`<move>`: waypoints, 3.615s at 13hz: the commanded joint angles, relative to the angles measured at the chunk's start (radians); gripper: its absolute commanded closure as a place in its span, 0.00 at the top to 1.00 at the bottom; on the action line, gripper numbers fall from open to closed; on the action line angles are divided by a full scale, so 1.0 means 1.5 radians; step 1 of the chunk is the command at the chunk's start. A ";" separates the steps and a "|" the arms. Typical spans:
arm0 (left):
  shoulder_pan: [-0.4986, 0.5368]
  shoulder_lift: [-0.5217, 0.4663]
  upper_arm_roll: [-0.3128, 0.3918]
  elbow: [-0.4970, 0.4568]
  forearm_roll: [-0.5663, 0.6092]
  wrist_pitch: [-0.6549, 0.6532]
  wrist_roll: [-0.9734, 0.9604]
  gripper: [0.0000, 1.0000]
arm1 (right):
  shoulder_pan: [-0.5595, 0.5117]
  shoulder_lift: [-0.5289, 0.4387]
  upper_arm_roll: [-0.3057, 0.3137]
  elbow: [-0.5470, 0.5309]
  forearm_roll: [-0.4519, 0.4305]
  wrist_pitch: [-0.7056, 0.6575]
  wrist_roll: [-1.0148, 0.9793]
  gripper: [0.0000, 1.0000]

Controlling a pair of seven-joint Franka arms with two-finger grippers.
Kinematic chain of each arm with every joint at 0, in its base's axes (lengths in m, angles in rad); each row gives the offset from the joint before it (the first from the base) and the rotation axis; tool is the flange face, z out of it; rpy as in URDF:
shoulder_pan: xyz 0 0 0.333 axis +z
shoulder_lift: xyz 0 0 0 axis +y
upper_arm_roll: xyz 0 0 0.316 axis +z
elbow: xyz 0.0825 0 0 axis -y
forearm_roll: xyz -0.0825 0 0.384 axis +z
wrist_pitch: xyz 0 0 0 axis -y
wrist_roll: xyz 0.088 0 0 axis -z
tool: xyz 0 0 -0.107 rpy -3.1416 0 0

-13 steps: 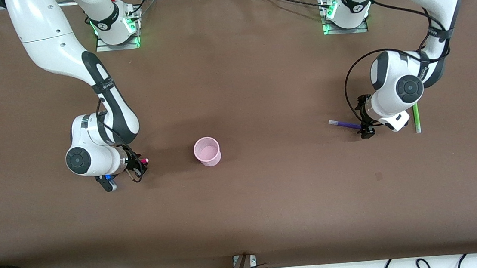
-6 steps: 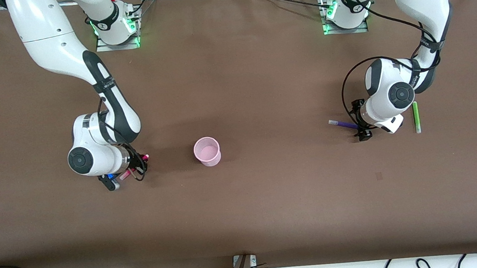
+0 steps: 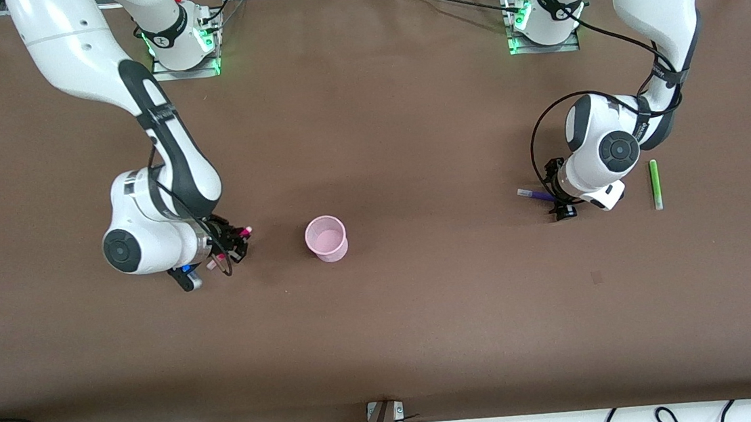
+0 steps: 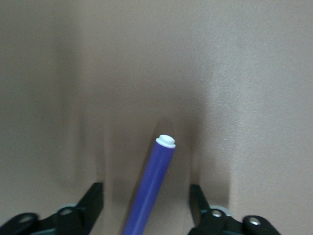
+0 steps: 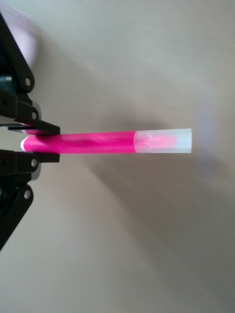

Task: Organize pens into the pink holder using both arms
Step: 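Close the right gripper on the pink marker while the left gripper grasps the purple marker, then drop the pink marker into the pink cup with the right gripper, then carry the purple marker over the pink cup with the left gripper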

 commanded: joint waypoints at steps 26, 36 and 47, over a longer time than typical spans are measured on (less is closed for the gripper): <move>-0.066 -0.063 -0.040 0.354 0.077 -0.288 -0.049 0.00 | 0.038 0.091 0.012 0.135 0.564 -0.019 -0.003 1.00; -0.288 -0.012 -0.037 0.494 0.199 -0.346 -0.185 0.00 | 0.034 -0.146 -0.062 0.172 0.045 -0.146 -0.242 1.00; -0.494 0.246 -0.004 0.735 0.524 -0.339 -0.300 0.00 | 0.034 -0.344 -0.141 0.038 -0.206 -0.204 -0.493 1.00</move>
